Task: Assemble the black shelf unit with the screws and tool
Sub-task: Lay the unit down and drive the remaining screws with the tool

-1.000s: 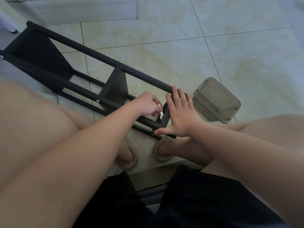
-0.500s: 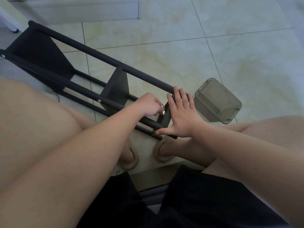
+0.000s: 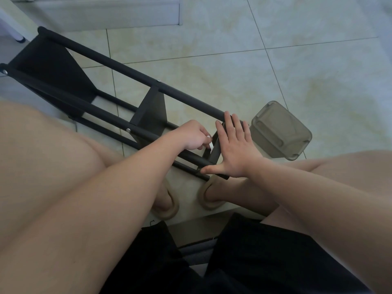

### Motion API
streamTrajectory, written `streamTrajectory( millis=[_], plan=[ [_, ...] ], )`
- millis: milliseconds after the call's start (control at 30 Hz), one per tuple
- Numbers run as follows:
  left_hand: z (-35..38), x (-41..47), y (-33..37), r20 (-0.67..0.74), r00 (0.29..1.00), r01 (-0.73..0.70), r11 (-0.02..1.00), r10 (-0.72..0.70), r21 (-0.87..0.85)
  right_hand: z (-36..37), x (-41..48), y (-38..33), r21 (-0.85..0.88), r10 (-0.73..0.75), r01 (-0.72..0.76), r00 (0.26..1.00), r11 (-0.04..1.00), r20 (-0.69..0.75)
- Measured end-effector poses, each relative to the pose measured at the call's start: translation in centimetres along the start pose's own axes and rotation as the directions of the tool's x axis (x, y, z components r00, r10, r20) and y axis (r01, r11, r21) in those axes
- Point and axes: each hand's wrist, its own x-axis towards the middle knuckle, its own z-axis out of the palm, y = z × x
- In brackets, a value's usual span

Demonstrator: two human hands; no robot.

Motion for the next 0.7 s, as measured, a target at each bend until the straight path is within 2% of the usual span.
streamTrajectory(
  millis=[133,300,500,700],
  plan=[
    [0.11,-0.23,0.09,0.024,1.0,0.0,0.998,-0.002,0.065,0.05,0.0,-0.03,0.002,0.0,0.0,1.0,1.0,0.001],
    [-0.22,-0.41,0.38,0.016,1.0,0.011,1.0,-0.011,0.011,-0.01,-0.03,0.02,0.005,0.003,-0.003,1.0,1.0,-0.001],
    [0.0,-0.41,0.27,0.063,0.998,-0.007,0.998,0.003,0.069,0.0,-0.03,-0.07,0.014,0.002,-0.002,1.0,1.0,-0.002],
    [-0.22,-0.43,0.43,0.047,0.999,0.014,1.0,-0.015,0.027,-0.03,0.03,-0.04,0.009,0.004,-0.004,1.0,1.0,0.006]
  ],
)
